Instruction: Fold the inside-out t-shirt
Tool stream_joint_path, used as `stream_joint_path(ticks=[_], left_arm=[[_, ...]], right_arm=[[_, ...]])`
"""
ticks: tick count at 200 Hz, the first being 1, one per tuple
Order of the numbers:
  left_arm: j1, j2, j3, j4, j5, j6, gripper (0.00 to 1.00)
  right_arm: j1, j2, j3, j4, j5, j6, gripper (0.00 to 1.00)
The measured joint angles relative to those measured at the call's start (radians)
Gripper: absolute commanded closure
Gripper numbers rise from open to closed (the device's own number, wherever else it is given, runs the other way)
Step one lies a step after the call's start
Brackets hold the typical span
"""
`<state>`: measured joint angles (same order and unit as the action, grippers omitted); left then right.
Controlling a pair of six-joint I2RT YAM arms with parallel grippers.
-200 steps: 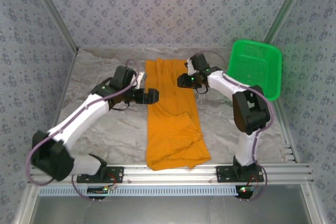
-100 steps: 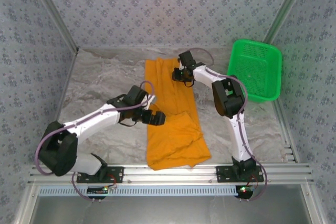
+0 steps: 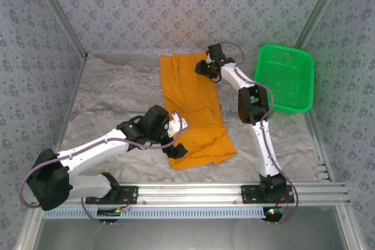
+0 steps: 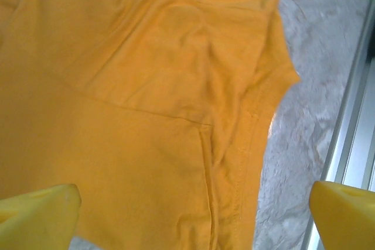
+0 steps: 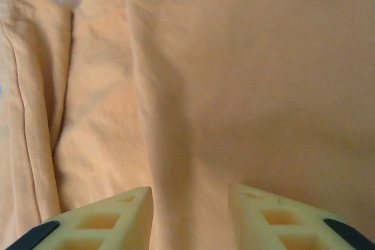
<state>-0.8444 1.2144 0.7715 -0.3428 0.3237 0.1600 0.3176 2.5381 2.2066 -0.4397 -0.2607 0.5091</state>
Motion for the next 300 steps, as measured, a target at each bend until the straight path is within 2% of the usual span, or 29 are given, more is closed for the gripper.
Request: stream_joint_path(ticks=[29, 57, 81, 83, 88, 92, 104, 115, 138, 157, 181, 196, 217, 225, 257, 300], left_arm=[[-0.013, 0.017, 0.003, -0.004, -0.031, 0.164, 0.01], [-0.014, 0.018, 0.002, -0.004, -0.051, 0.294, 0.01], [-0.03, 0.018, -0.017, 0.005, -0.05, 0.38, 0.01], [-0.032, 0.018, -0.021, 0.007, -0.049, 0.384, 0.01], [-0.039, 0.018, -0.032, 0.011, -0.051, 0.4, 0.01], [-0.043, 0.018, -0.042, 0.014, -0.05, 0.41, 0.01], [-0.058, 0.018, -0.079, 0.024, -0.048, 0.445, 0.01], [-0.066, 0.027, -0.108, 0.026, -0.048, 0.477, 0.01], [-0.077, 0.083, -0.124, 0.025, -0.063, 0.53, 0.01], [-0.109, 0.126, -0.124, 0.033, -0.09, 0.558, 0.0], [-0.141, 0.184, -0.119, 0.036, -0.119, 0.581, 0.01], [-0.151, 0.227, -0.102, 0.026, -0.142, 0.594, 0.01], [-0.153, 0.246, -0.082, 0.003, -0.145, 0.611, 0.12], [-0.157, 0.246, -0.082, -0.001, -0.146, 0.613, 0.16], [-0.162, 0.246, -0.082, -0.005, -0.149, 0.617, 0.17], [-0.16, 0.206, -0.106, 0.006, -0.195, 0.613, 0.17]], right_arm=[[-0.021, -0.309, -0.32, -0.014, -0.011, -0.103, 0.55], [-0.035, -0.777, -0.726, 0.073, -0.016, -0.25, 0.54], [-0.027, -1.16, -1.044, 0.2, 0.018, -0.456, 0.51], [-0.025, -1.176, -1.063, 0.206, 0.016, -0.471, 0.49], [-0.022, -1.233, -1.133, 0.239, -0.011, -0.546, 0.3], [-0.018, -1.272, -1.186, 0.253, -0.035, -0.61, 0.23], [-0.001, -1.349, -1.312, 0.267, -0.103, -0.789, 0.21], [0.011, -1.358, -1.347, 0.206, -0.161, -0.936, 0.14], [0.038, -1.317, -1.349, 0.032, -0.228, -1.242, 0.12], [0.118, -1.319, -1.352, -0.095, -0.224, -1.447, 0.11], [0.233, -1.304, -1.359, -0.202, -0.166, -1.595, 0.11], [0.259, -1.267, -1.359, -0.243, -0.11, -1.649, 0.11], [0.258, -1.193, -1.359, -0.269, -0.042, -1.682, 0.12], [0.257, -1.164, -1.36, -0.267, -0.019, -1.684, 0.14], [0.257, -1.108, -1.384, -0.153, 0.015, -1.655, 0.24], [0.263, -1.072, -1.393, -0.005, 0.035, -1.641, 0.6]])
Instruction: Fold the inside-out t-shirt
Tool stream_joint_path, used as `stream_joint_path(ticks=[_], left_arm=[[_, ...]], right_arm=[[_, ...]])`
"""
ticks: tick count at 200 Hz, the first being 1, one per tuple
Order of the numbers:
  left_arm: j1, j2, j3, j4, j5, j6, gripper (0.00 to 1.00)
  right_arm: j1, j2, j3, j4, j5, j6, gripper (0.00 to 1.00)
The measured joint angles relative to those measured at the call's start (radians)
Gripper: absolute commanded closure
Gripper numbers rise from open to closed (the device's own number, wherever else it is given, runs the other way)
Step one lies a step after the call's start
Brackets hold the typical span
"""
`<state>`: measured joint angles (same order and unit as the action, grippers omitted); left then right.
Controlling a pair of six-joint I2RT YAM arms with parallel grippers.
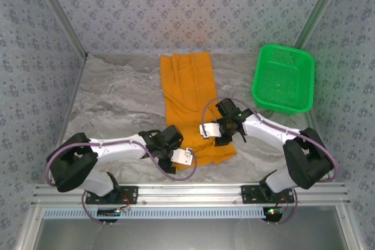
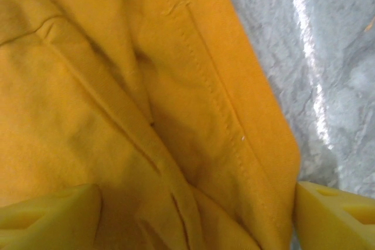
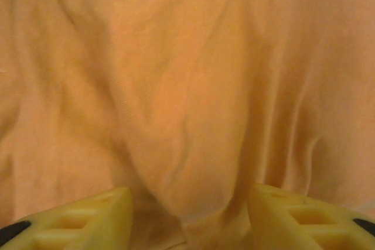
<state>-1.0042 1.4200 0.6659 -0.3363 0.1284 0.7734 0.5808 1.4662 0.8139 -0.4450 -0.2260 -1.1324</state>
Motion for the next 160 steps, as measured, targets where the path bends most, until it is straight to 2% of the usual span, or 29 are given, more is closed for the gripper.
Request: stream_joint_path(ticks=[21, 38, 67, 115, 130, 141, 160], left_arm=[[0.001, -0.029, -0.019, 0.001, -0.024, -0.007, 0.21], [0.004, -0.039, -0.03, 0.005, -0.037, -0.014, 0.23], [0.004, -0.044, -0.035, 0.004, -0.041, -0.023, 0.24], [0.003, -0.113, -0.041, 0.001, -0.047, -0.042, 0.22], [0.0, -0.129, -0.047, 0.001, -0.048, -0.046, 0.22], [-0.004, -0.129, -0.053, 0.0, -0.048, -0.05, 0.22], [-0.019, -0.116, -0.056, -0.003, -0.049, -0.057, 0.22]], right_arm=[[0.002, 0.027, -0.005, 0.025, 0.004, -0.009, 0.88], [0.01, 0.027, -0.016, 0.027, 0.004, -0.005, 1.0], [0.036, -0.006, -0.028, 0.005, 0.005, -0.016, 1.0], [0.079, -0.177, -0.003, -0.114, 0.0, 0.009, 1.0], [0.079, -0.187, -0.023, -0.127, 0.003, 0.024, 0.94], [0.081, -0.18, -0.056, -0.13, 0.008, 0.037, 0.76], [0.097, -0.157, -0.104, -0.163, 0.018, 0.065, 0.57]])
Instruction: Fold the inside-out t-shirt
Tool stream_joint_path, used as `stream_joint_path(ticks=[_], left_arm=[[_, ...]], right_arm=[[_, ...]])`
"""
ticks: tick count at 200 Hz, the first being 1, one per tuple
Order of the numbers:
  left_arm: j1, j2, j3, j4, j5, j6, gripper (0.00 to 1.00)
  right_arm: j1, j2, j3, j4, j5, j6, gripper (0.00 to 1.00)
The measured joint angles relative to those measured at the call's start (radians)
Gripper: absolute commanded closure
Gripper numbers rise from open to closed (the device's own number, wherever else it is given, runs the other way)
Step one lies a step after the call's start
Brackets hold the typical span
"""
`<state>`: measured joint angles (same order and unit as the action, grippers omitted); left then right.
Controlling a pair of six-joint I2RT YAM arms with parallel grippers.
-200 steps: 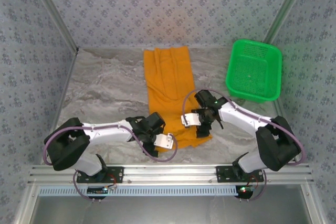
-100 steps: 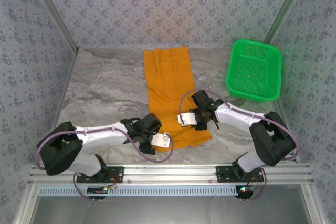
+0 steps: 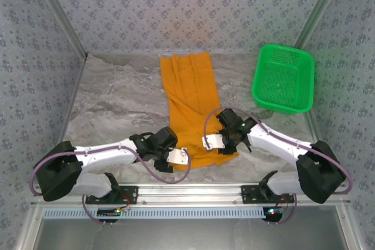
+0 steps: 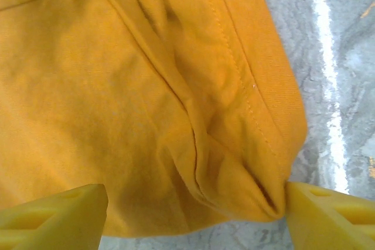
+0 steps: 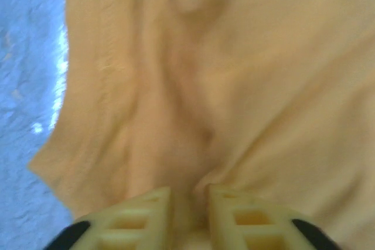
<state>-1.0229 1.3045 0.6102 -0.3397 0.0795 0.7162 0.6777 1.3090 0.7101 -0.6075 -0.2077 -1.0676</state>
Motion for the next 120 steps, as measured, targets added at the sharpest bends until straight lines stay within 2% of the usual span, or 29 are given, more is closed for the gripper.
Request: stream_joint_path(ticks=[9, 36, 71, 120], left_arm=[[-0.01, 0.012, 0.0, 0.0, -0.006, -0.003, 0.22], [-0.021, 0.03, -0.006, 0.004, -0.025, -0.003, 0.22], [-0.025, 0.025, -0.02, 0.024, -0.029, -0.002, 0.22], [-0.034, 0.037, -0.022, 0.037, -0.035, 0.02, 0.24]], right_arm=[[0.008, 0.002, -0.006, -0.023, 0.007, 0.014, 0.48], [0.017, -0.028, -0.006, -0.064, 0.026, 0.025, 0.31], [0.017, -0.097, -0.041, -0.051, 0.062, 0.021, 0.28], [0.017, -0.098, -0.124, 0.058, 0.14, -0.016, 0.26]])
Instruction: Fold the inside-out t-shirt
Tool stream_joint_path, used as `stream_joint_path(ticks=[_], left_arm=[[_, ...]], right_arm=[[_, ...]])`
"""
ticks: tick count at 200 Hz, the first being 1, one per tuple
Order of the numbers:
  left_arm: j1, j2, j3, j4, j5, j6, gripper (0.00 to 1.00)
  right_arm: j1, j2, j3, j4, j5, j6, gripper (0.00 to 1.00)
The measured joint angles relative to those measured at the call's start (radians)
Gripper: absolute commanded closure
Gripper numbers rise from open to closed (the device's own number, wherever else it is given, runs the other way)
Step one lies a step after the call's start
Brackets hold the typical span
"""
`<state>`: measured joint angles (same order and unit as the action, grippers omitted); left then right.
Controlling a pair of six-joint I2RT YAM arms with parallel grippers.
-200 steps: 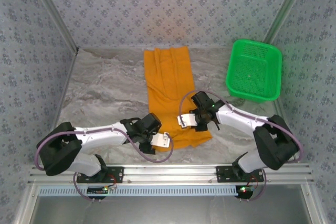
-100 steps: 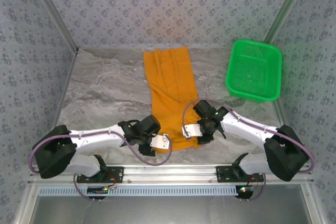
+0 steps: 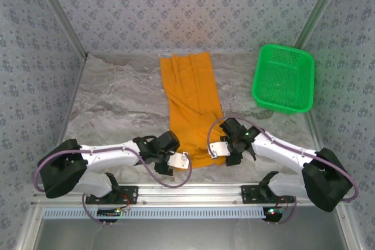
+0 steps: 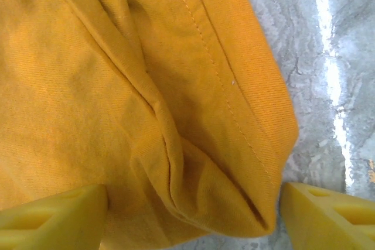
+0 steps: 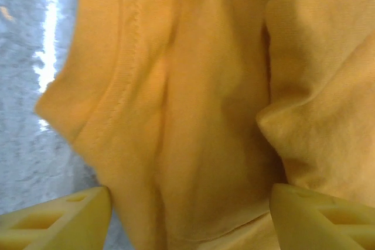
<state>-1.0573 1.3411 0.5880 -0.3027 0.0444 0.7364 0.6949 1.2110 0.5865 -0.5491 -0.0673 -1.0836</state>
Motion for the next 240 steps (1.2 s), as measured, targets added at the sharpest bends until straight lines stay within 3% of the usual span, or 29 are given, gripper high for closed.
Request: stream_joint_path(ticks=[26, 44, 63, 93, 112, 137, 180, 210, 240], left_arm=[[-0.005, 0.037, 0.028, -0.029, 0.007, 0.011, 0.34], [-0.006, 0.065, 0.056, -0.069, 0.022, 0.015, 0.54], [-0.017, 0.082, 0.072, -0.114, 0.05, 0.032, 0.84], [-0.021, 0.074, 0.075, -0.117, 0.053, 0.029, 0.95], [-0.021, 0.05, 0.061, -0.108, 0.043, 0.016, 0.96], [-0.04, -0.023, 0.054, -0.139, 0.032, -0.024, 0.96], [-0.15, -0.196, 0.095, -0.286, 0.076, -0.178, 0.96], [-0.179, -0.341, 0.109, -0.373, 0.124, -0.275, 0.96], [-0.18, -0.48, 0.145, -0.45, 0.158, -0.341, 0.98]], right_arm=[[0.001, 0.0, -0.016, 0.068, 0.028, -0.021, 0.26], [0.002, 0.001, -0.033, 0.113, 0.035, -0.034, 0.3], [0.01, 0.016, -0.053, 0.14, 0.038, -0.045, 0.61], [0.065, 0.035, -0.048, 0.113, 0.05, -0.065, 0.91], [0.097, 0.025, -0.015, 0.016, 0.038, -0.068, 1.0], [0.164, -0.057, 0.035, -0.178, -0.016, -0.057, 1.0], [0.305, -0.233, 0.157, -0.455, -0.103, 0.078, 1.0], [0.415, -0.284, 0.19, -0.571, -0.104, 0.172, 1.0], [0.452, -0.322, 0.214, -0.621, -0.106, 0.249, 1.0]])
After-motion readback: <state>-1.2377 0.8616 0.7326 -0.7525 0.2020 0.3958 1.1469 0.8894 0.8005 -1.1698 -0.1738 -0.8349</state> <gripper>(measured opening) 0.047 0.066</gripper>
